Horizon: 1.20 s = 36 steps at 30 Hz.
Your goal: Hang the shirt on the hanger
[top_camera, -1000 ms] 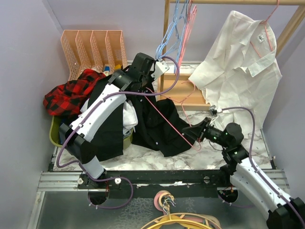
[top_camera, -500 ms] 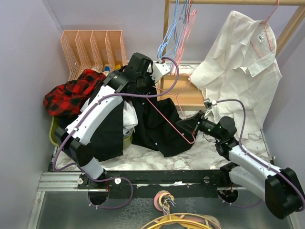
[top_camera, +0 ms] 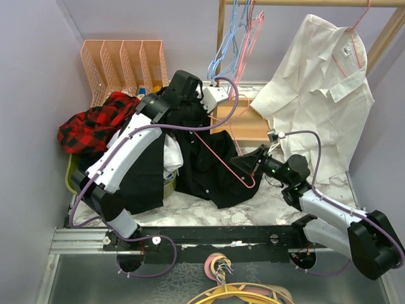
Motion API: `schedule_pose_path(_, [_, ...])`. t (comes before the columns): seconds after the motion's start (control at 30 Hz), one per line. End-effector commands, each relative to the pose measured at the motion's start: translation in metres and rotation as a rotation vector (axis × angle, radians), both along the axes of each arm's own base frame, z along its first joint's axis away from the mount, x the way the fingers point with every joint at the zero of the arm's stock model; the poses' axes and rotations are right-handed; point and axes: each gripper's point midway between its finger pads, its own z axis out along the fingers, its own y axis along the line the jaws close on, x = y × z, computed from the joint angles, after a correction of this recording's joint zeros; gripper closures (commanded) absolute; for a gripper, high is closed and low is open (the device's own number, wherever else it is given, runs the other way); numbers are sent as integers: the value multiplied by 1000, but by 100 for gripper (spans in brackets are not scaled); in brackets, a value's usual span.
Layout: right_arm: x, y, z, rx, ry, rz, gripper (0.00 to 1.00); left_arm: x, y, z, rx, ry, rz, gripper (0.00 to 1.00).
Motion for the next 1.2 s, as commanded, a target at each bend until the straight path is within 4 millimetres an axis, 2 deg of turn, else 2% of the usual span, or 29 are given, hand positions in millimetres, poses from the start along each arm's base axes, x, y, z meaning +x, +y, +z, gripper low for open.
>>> schedule_pose_path(0.0, [4, -11, 11, 60, -29, -92, 99, -27, -12, 11, -96, 59, -90, 95])
schedule_pose_path(0.3, [-8, -19, -20, 95, 103, -124, 99, -31, -13, 8, -102, 75, -104, 95])
schedule_pose_path(0.53, [-6, -6, -27, 60, 118, -69, 99, -34, -12, 5, -96, 82, -109, 95])
schedule_pose_path(0.7, [3, -11, -20, 94, 101, -131, 99, -33, -7, 4, -84, 73, -98, 95])
schedule_pose_path(0.83, [11, -16, -15, 49, 72, -183, 99, -33, -4, 1, -76, 76, -91, 95])
schedule_pose_path(1.17, [33, -26, 22, 19, -30, -294, 99, -31, -1, 6, -67, 54, -85, 95])
